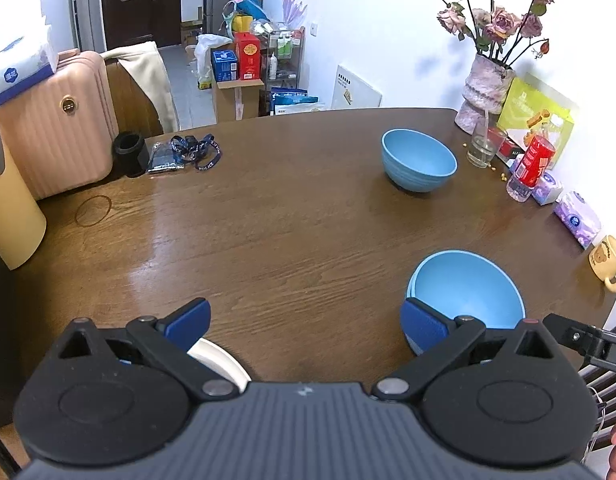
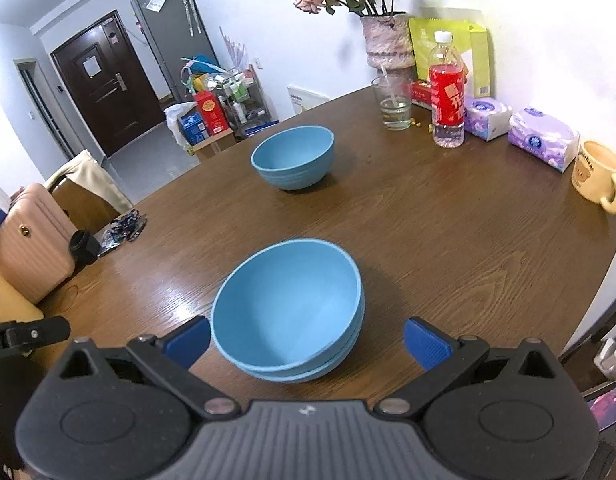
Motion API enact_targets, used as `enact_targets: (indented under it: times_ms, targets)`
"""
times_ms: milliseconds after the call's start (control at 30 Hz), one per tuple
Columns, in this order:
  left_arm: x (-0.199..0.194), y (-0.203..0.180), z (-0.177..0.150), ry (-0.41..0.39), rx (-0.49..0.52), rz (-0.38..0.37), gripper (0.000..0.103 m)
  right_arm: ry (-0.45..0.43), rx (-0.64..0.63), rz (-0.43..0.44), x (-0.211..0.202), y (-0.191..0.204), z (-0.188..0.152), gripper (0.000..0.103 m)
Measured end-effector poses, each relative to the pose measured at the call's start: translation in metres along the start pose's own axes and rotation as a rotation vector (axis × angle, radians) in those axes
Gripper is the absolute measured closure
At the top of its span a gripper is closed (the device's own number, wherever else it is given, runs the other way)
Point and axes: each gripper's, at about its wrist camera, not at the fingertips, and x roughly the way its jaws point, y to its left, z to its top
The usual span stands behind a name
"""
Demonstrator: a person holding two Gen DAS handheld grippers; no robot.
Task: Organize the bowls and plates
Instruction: 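Move both open grippers to the rim of the standing light-blue bowl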
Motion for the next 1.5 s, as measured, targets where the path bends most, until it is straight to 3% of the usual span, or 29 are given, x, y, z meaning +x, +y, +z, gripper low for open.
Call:
enact_targets:
  times_ms: [367,867,1500]
  targets:
    - [0.016,-0.023,0.035,0.029,0.004,0.008,0.000,0.003,-0.043,-0.011,0.009,0.000,0.035,0.000]
    - [0.054,-0.081,0.106,0.080,-0.018,0.021,0.000,0.059,-0.078,0.033,0.062,-0.015,0.126,0.000]
    - [0.159,-0.154,0.169,0.150,-0.152,0.080,0.000,0.108,-0.185,0.038,0.166,-0.052,0.233,0.000]
